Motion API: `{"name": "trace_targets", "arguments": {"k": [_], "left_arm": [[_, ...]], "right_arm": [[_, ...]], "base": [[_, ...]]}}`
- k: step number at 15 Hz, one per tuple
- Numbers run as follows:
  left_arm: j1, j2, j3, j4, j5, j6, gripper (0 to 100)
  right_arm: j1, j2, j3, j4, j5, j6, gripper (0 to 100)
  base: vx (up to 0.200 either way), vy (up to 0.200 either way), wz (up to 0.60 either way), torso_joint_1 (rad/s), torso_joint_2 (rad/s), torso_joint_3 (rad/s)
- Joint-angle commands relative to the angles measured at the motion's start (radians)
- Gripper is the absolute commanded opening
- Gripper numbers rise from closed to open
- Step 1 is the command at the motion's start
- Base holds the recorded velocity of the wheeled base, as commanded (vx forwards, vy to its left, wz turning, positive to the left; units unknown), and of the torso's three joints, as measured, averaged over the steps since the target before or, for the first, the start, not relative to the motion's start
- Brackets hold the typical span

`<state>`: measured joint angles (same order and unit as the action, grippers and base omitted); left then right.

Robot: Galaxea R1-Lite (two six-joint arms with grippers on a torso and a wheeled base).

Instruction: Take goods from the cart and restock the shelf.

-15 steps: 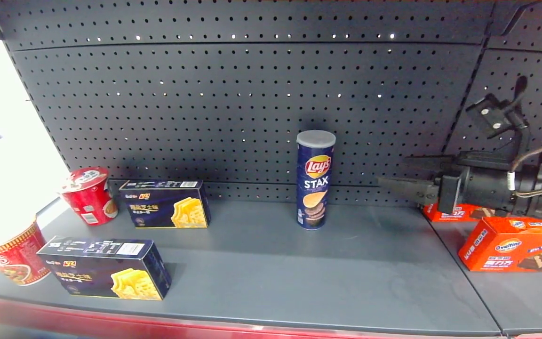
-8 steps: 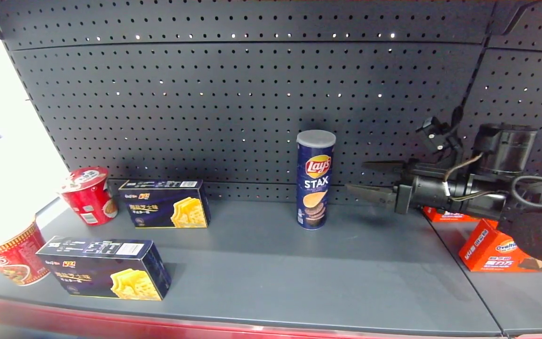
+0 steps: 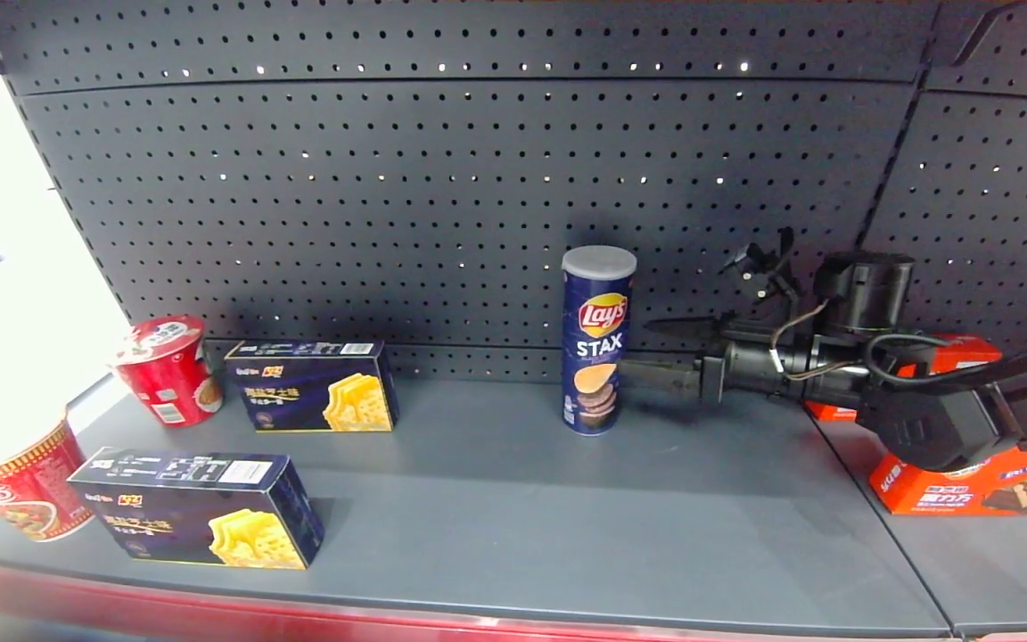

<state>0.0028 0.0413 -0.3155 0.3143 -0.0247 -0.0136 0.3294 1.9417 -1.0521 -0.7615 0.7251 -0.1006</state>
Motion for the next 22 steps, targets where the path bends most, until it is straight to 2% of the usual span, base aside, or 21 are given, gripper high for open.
{"name": "trace_targets", "arguments": {"k": [1,9,22], "left_arm": [[0.0,0.0,0.003,0.0,0.0,0.0,0],[-0.004,0.002,0.01,0.003,0.0,0.0,0],[-0.012,-0.003,0.035,0.005,-0.001,-0.002,0]], "right_arm": [[0.025,0.056,-0.04,0.004,0.0,0.001,100],[0.074,0.171,-0.089,-0.004,-0.001,-0.001,100],[0.063,0.246,-0.141,-0.01,-0.007,-0.001,100]], "base": [[0.0,0.0,0.0,0.0,0.0,0.0],[0.0,0.0,0.0,0.0,0.0,0.0],[0.0,0.0,0.0,0.0,0.0,0.0]]}}
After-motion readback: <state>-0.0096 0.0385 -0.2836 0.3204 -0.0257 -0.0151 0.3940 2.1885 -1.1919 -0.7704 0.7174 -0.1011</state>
